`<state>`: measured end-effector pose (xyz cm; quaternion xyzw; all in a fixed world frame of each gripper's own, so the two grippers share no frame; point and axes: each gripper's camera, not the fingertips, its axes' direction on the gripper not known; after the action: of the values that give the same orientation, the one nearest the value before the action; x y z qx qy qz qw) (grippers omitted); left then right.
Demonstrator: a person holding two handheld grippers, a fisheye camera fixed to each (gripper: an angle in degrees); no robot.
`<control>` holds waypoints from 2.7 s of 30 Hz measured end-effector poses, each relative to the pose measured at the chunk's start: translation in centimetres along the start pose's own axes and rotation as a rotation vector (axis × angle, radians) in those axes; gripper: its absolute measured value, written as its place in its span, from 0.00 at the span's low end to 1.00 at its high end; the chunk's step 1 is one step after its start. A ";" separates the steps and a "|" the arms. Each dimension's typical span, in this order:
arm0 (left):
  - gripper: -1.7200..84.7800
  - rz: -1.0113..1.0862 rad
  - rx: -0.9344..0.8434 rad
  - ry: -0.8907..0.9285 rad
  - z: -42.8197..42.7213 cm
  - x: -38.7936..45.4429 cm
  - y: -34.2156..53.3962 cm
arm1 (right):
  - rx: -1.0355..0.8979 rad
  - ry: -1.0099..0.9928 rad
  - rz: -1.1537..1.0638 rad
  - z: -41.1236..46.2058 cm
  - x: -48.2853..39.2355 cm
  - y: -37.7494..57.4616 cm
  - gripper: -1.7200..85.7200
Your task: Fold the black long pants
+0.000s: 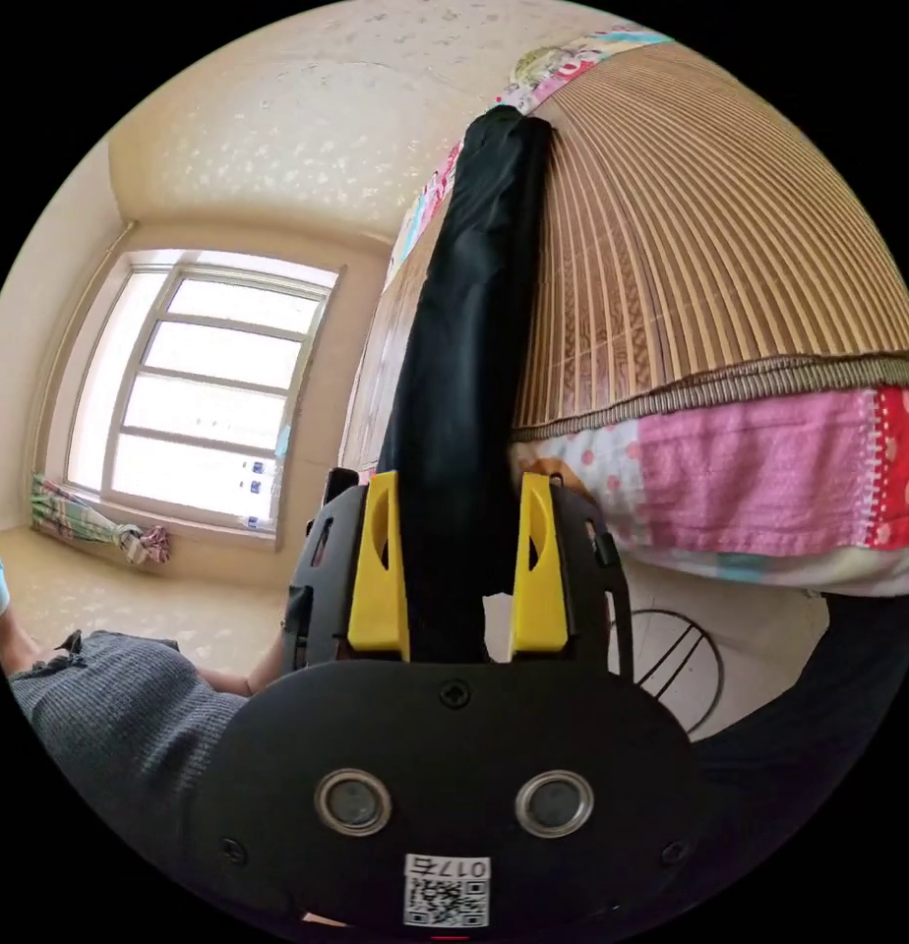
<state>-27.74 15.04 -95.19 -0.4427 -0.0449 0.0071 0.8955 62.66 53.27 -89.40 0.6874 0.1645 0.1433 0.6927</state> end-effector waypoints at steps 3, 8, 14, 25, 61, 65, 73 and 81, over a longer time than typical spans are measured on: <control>0.06 -0.008 -0.013 -0.040 -0.3 0.6 -0.4 | -0.082 0.023 0.002 1.6 0.1 -0.6 0.10; 0.06 0.175 -0.064 0.026 -0.6 4.6 -0.7 | -0.038 0.133 -0.073 -1.8 -5.7 0.0 0.06; 0.06 0.144 -0.132 -0.211 0.9 1.9 0.8 | 0.072 0.281 -0.368 -3.5 -10.3 3.8 0.06; 0.06 0.098 -0.089 0.197 3.0 1.1 0.9 | -0.028 0.113 -0.087 -4.2 -1.1 2.5 0.15; 0.21 0.164 0.126 -0.313 -3.1 4.4 -10.8 | -0.026 0.052 -0.076 -14.1 8.8 -11.1 0.16; 0.21 0.145 0.122 -0.302 -2.6 3.3 -17.2 | -0.019 0.036 -0.041 -14.1 10.1 -17.0 0.18; 0.22 0.080 0.042 -0.350 -1.5 3.9 -24.3 | -0.045 0.016 0.050 -13.1 11.7 -26.7 0.21; 0.09 0.050 0.028 -0.203 -3.7 2.5 -23.5 | -0.084 -0.103 0.125 -12.9 15.7 -29.1 0.08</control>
<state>-25.61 -2.07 -78.55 -0.4281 -0.1242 0.0747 0.8920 70.56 71.23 -119.01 0.6732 0.0793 0.1575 0.7181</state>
